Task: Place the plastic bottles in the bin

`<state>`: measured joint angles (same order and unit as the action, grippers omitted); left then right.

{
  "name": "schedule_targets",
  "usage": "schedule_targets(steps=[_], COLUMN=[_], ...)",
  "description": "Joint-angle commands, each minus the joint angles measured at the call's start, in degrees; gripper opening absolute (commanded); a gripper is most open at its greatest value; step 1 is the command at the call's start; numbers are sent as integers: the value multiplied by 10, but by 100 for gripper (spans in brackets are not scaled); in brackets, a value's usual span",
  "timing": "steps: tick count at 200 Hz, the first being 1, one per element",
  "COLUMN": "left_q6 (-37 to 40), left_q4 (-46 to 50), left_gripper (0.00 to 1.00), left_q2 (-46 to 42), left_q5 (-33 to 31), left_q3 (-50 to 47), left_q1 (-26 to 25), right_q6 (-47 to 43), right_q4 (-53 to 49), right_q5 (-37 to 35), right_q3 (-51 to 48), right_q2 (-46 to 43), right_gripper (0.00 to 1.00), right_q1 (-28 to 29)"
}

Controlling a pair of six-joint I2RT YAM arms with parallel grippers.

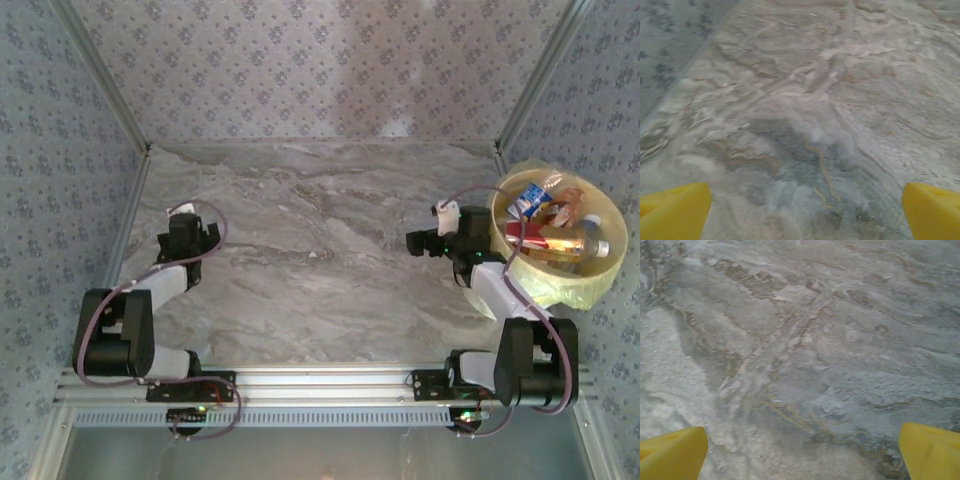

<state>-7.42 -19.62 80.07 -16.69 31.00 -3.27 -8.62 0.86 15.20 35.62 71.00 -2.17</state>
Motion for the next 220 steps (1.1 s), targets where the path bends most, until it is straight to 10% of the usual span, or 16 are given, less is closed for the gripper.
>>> schedule_targets(steps=[1, 64, 157, 220], left_q6=[43, 39, 25, 25], left_q4=[-147, -350, -292, -293], left_gripper=[98, 98, 98, 98], left_q2=[-3, 94, 75, 75], left_q5=[34, 36, -13, -13], left_q3=[-50, -99, -87, -87], left_q1=[3, 32, 20, 21], right_q6=[8, 23, 70, 98], right_q4=[73, 205, 519, 495], right_q5=[36, 38, -1, -118], right_q3=[-31, -67, -168, -142], right_q2=[11, 61, 137, 177], right_gripper=[100, 100, 100, 100], right_q1=[-28, -30, -17, -11])
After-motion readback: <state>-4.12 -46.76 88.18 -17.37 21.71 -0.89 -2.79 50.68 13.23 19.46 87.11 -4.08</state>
